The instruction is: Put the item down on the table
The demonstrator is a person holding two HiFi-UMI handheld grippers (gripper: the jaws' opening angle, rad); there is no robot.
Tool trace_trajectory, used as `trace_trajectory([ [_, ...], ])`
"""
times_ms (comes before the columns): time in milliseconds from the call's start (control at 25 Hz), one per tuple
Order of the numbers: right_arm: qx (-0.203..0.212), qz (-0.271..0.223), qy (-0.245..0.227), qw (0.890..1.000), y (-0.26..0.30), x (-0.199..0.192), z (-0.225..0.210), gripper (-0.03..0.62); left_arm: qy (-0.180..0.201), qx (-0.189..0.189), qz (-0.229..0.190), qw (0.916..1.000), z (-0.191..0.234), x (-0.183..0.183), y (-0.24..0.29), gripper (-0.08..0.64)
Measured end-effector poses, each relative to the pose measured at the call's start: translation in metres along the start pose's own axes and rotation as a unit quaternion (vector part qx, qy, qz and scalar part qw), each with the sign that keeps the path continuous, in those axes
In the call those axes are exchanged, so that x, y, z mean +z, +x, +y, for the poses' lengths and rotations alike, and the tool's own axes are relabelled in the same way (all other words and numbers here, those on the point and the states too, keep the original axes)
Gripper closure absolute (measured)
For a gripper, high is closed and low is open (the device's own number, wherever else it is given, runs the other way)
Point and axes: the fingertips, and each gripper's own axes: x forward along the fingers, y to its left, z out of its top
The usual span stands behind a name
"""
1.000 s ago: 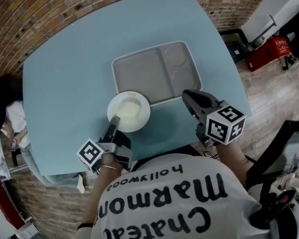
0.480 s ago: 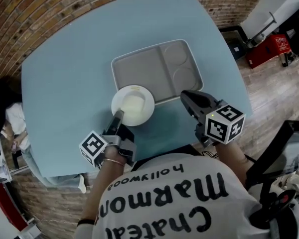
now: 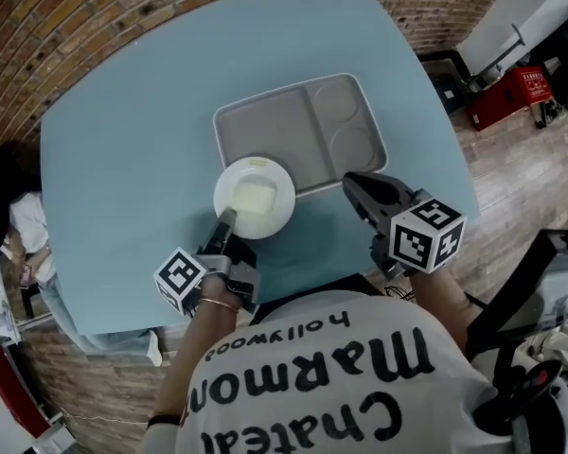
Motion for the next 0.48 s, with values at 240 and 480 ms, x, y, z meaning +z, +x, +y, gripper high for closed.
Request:
trace_trajectory([
  [240,0.001,0.002,-0.002,1.000,-0.0002,-0.0021,0.0011,0.580,-0.003,-0.011,0.001,0.9999,0.0029,0.0008,0.0037,0.529],
  [480,0.001,0.002,-0.005,1.000,-0.0024,-0.0030,-0.0007,0.580,0.003,-0.022,-0.009,0.9997,0.0036,0.0043,0.0027,0.529],
])
